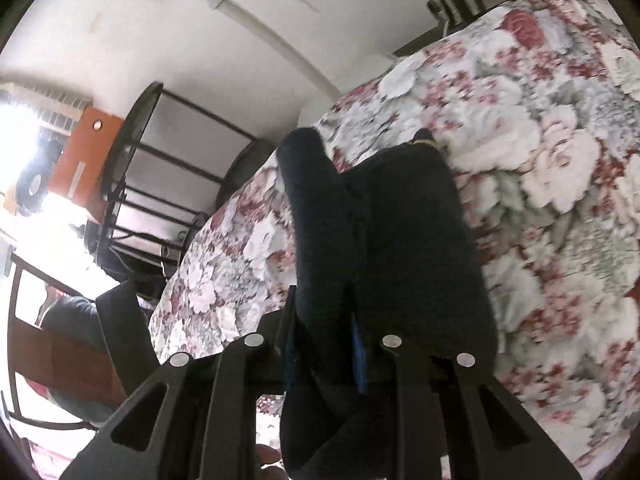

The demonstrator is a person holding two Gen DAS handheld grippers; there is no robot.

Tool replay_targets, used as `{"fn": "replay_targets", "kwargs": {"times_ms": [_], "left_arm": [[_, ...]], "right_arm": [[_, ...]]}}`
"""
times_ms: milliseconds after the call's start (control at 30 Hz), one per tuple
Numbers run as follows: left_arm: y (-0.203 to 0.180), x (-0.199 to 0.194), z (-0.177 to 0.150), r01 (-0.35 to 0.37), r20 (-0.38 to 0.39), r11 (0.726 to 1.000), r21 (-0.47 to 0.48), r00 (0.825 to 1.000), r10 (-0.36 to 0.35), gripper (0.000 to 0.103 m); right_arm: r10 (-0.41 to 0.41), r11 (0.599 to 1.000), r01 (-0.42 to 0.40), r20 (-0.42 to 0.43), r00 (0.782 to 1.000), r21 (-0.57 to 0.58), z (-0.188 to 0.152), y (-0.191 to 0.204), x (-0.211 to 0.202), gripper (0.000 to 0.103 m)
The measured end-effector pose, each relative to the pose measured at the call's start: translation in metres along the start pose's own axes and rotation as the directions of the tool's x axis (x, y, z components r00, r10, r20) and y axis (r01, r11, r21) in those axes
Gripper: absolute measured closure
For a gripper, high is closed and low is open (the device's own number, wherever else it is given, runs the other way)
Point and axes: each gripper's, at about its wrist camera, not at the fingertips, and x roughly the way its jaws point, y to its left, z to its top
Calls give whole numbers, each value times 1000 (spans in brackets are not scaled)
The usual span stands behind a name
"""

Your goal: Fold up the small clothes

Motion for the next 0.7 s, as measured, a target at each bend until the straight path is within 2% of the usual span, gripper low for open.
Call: {"fn": "replay_targets", "kwargs": {"times_ms": [33,100,167,267,333,367,467,567,600,633,700], "left_arm": [[6,0,1,-11,1,1000,-1,1000,11,30],[18,3,2,-22,-9,1000,-15,1000,22,30],[27,6,2,-49,-18,999,-22,999,48,30],[38,20,0,-145,-48,989,7,988,145,30],[44,32,-2,-155,-99,988,7,983,155,30],[48,38,-3,-143,-129,990,-3,982,142,29],[53,40,-1,-94,-153,995,-38,984,87,27],[62,24,4,-15,-127,995,-103,992,1,19],[66,16,6,25,-116,991,-128,992,-40,17],[69,9,8,69,-108,987,-146,991,-85,16],[68,0,8,137,-108,979,-154,982,-154,15]], "right_arm": [[4,1000,-4,-10,1000,0,-2,2,5,79],[39,999,-38,-43,998,22,-6,2,18,85],[60,997,-57,-76,995,50,-11,0,30,85],[38,998,-31,-135,990,52,-20,-2,53,85],[30,998,-18,-170,985,68,-24,-8,64,85],[33,997,-18,-183,983,79,-25,-11,67,85],[57,994,-35,-200,978,108,-24,-18,67,81],[124,989,-107,-184,975,99,-18,-11,52,71],[154,986,-140,-178,972,87,-14,-7,45,64],[177,983,-166,-171,969,75,-12,-4,39,59],[201,979,-196,-159,967,47,-7,1,27,58]]}}
